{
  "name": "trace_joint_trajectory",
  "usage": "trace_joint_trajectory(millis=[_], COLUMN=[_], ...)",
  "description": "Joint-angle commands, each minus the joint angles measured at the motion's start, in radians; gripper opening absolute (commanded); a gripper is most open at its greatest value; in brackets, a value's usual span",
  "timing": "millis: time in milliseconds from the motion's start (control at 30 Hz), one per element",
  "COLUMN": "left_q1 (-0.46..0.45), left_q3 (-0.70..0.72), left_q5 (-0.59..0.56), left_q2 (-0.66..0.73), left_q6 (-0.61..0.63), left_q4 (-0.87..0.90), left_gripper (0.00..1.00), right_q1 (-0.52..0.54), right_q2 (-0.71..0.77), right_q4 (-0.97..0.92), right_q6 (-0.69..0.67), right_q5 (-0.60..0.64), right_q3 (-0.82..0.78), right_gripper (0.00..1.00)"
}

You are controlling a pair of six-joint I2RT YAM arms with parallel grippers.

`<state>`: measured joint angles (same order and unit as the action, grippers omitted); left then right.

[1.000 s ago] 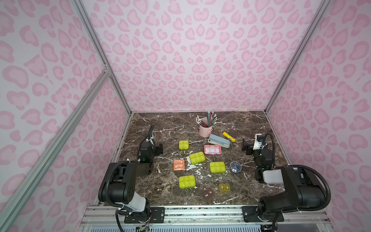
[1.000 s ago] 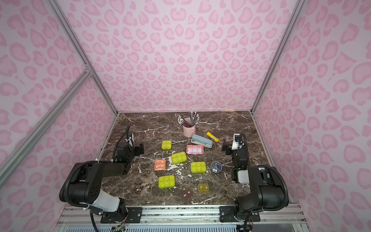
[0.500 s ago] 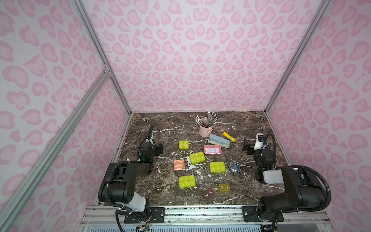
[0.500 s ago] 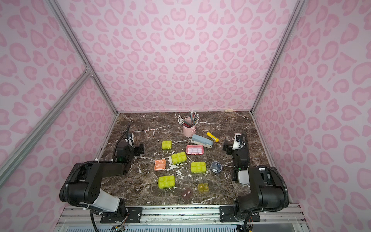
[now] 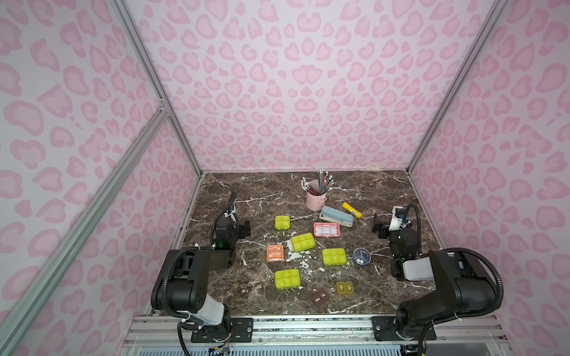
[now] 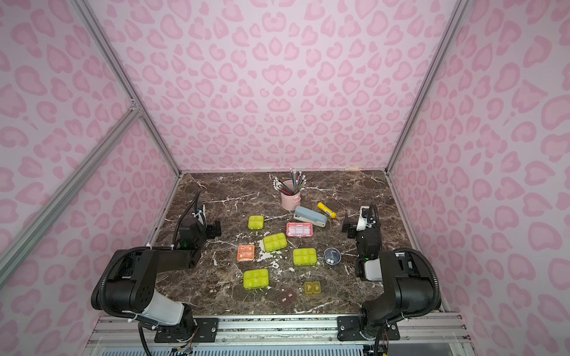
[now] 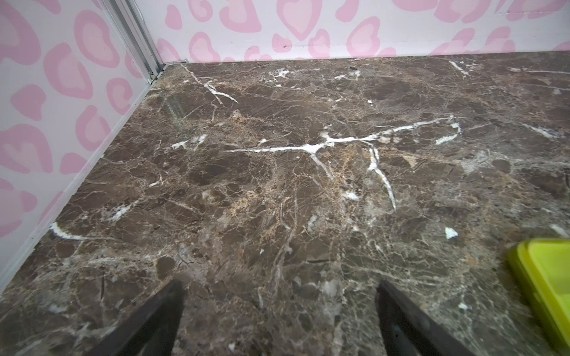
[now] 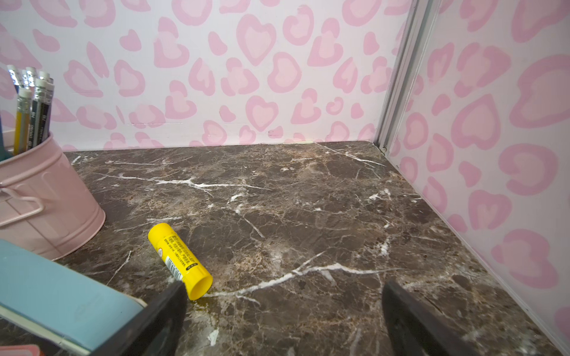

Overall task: Close pillboxes
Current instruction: Reset both arms

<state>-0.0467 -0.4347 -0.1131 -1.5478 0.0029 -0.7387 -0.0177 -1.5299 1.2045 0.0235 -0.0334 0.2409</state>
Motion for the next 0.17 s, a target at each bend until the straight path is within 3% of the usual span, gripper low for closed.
trace_joint_trajectory(millis=[0, 133], left_q1=[0.000, -0.001], left_q3=[-0.007, -0.008], left_q5=[-0.004, -0.003], left_q2=[-0.003, -0.003], left_q6=[0.008, 0.007], left_q4=[-0.039, -0.039], left_gripper=[0.98, 0.98], right_q1=[0.002, 0.010], right_q2=[-0.010, -0.014], right_q4=[0.033, 0.021], right_q6=[-0.001, -0.006], right_q5=[0.016, 0.030], right_q3=[0.001, 0.010], right_gripper=[0.99, 0.99])
